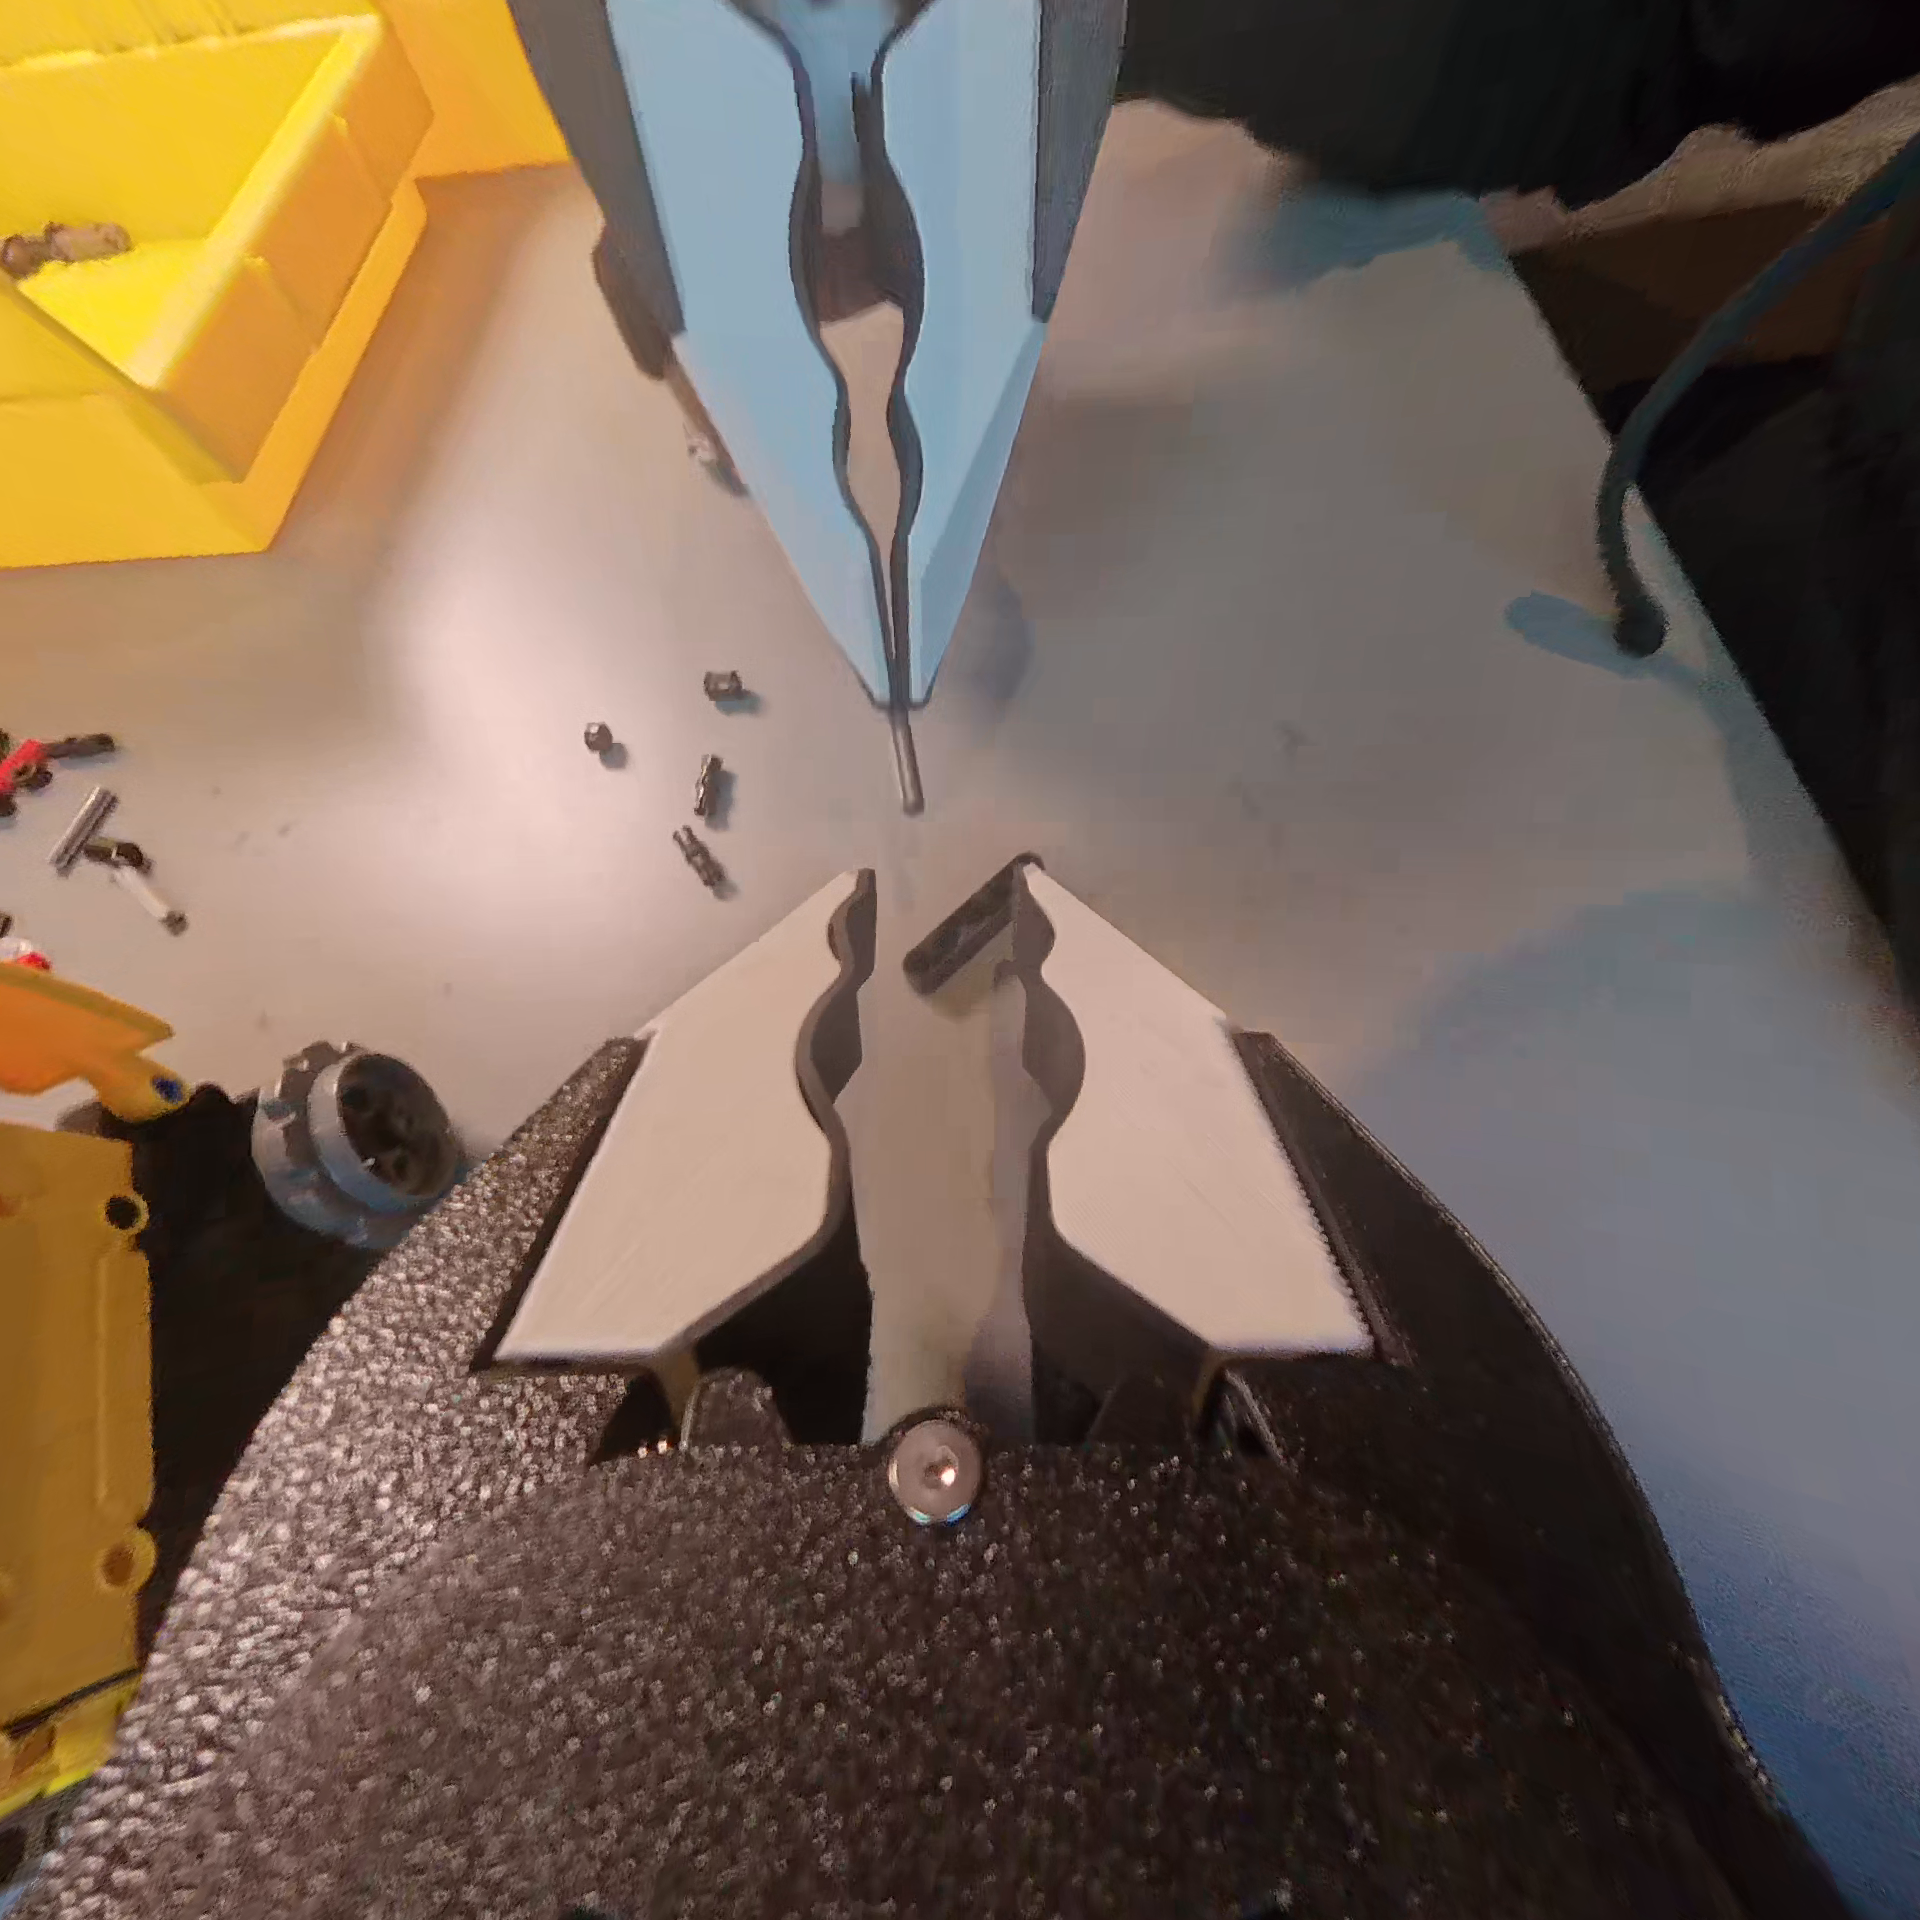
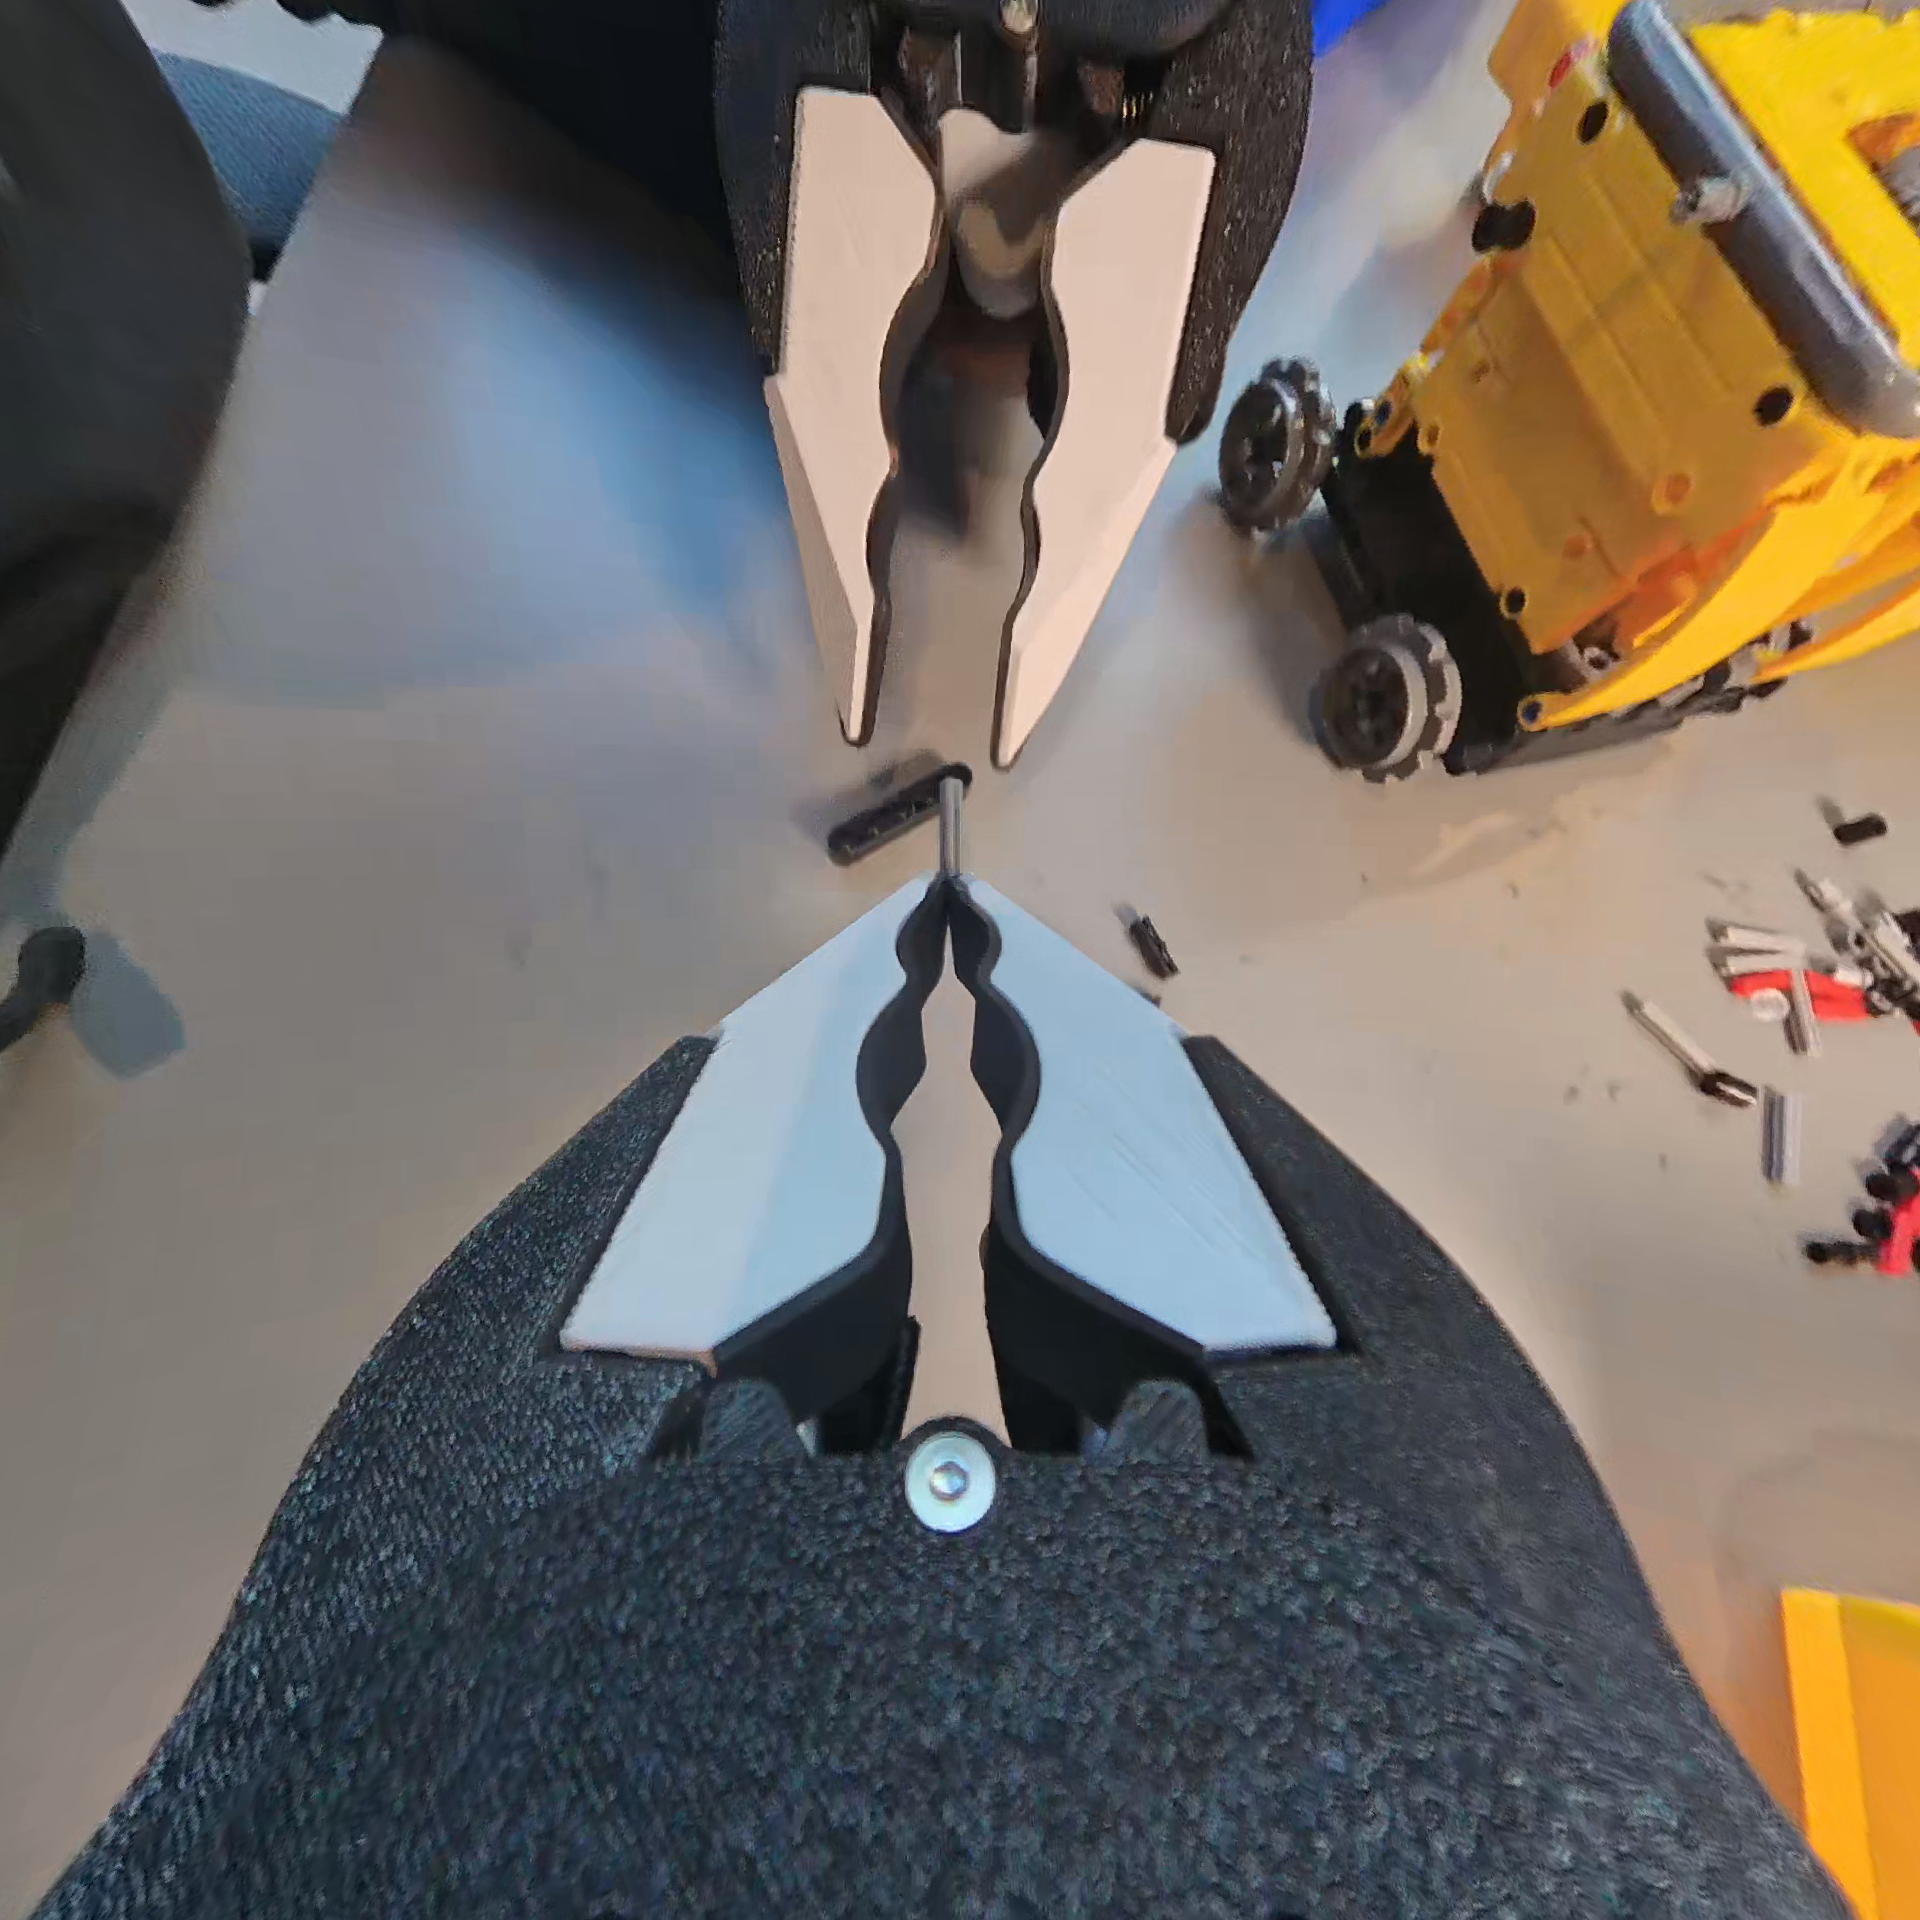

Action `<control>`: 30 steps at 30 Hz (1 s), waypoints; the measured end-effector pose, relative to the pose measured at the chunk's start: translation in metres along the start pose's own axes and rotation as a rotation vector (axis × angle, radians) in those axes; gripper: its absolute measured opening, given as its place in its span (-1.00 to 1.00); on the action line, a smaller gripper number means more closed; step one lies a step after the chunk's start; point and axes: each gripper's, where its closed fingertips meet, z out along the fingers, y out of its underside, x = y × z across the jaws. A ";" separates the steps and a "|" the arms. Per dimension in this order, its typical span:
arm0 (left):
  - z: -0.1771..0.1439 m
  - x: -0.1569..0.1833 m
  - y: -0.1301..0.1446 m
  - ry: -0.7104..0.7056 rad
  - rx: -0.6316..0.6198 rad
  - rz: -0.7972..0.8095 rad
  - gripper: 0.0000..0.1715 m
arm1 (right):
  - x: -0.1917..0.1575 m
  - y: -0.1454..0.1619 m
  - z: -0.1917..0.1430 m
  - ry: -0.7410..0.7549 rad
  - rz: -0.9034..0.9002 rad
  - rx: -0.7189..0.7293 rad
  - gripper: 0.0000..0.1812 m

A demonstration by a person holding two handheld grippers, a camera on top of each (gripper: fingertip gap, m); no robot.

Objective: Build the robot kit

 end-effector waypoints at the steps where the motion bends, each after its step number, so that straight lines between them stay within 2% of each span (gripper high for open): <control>1: 0.000 0.001 -0.004 -0.001 0.013 -0.006 -0.74 | -0.001 -0.004 0.003 -0.004 -0.003 0.012 -1.00; 7: -0.001 0.000 -0.007 -0.019 0.019 0.003 -1.00 | -0.005 -0.021 0.009 -0.005 -0.016 0.086 -1.00; 11: -0.003 -0.007 -0.003 -0.051 0.007 -0.010 -1.00 | 0.001 -0.020 0.004 0.022 -0.005 0.106 -1.00; 13: -0.006 -0.010 -0.003 -0.068 0.019 -0.024 -0.97 | 0.000 -0.006 0.001 -0.001 0.012 0.055 -0.97; 16: -0.004 -0.008 0.002 -0.045 0.000 -0.035 -0.87 | -0.023 0.022 0.001 -0.124 0.046 -0.078 -0.81; 19: 0.000 -0.005 0.006 -0.035 -0.028 -0.024 -0.85 | -0.028 0.037 0.002 -0.137 0.037 -0.160 -0.79; 23: 0.001 -0.003 0.006 -0.021 -0.034 -0.016 -0.84 | -0.032 0.037 0.009 -0.157 0.034 -0.178 -0.82; 26: 0.001 -0.001 0.005 -0.015 -0.030 -0.013 -0.83 | -0.037 0.036 0.010 -0.183 0.026 -0.182 -0.94; 30: 0.004 0.008 0.000 0.037 -0.011 -0.021 -0.80 | -0.035 0.034 0.010 -0.164 0.013 -0.174 -0.95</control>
